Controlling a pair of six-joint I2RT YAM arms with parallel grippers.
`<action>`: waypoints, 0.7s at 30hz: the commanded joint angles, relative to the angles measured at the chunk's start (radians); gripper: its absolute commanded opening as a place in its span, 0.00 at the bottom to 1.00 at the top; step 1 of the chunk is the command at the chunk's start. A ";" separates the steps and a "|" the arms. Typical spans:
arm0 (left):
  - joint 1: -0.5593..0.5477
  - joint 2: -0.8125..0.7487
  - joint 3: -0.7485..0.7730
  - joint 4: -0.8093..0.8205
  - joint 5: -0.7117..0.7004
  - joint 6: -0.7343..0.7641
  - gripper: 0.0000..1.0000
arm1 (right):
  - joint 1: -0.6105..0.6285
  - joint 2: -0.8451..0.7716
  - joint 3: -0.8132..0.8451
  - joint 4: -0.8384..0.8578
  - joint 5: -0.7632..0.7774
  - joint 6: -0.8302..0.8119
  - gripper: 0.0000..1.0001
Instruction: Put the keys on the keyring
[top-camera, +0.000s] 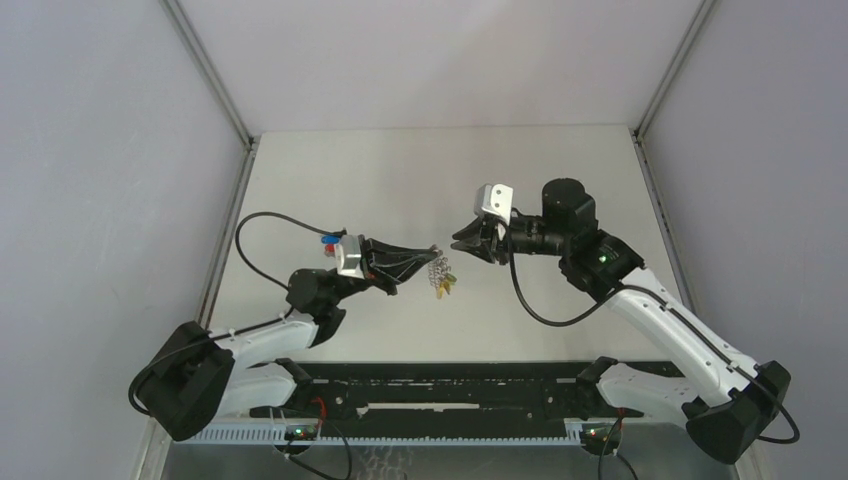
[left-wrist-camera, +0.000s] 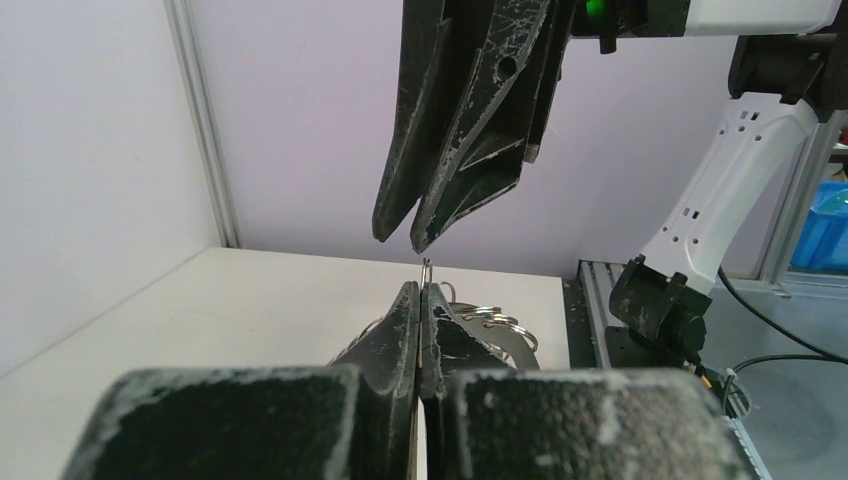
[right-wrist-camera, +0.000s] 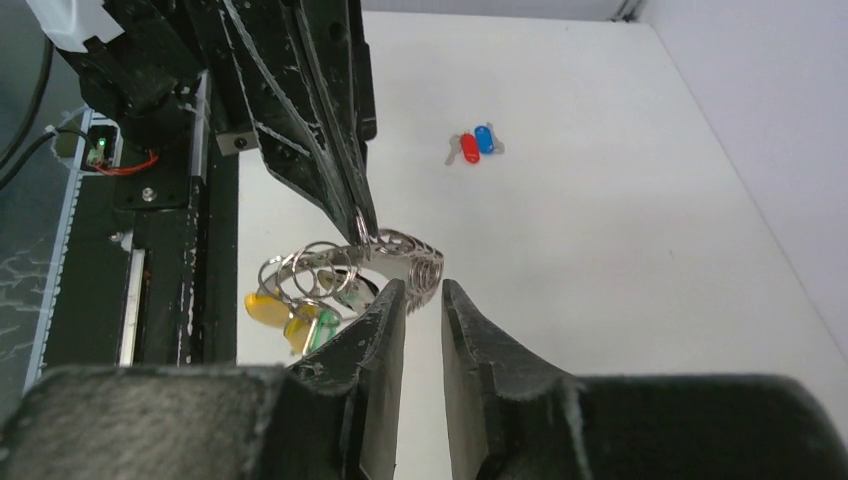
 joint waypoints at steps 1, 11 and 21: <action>0.003 0.003 0.044 0.067 0.006 -0.014 0.00 | 0.014 0.011 0.010 0.082 -0.071 -0.003 0.19; -0.002 0.004 0.056 0.070 0.004 -0.023 0.00 | 0.040 0.030 0.010 0.040 -0.093 -0.046 0.19; -0.005 -0.001 0.059 0.071 0.004 -0.029 0.00 | 0.050 0.038 0.010 0.021 -0.092 -0.059 0.19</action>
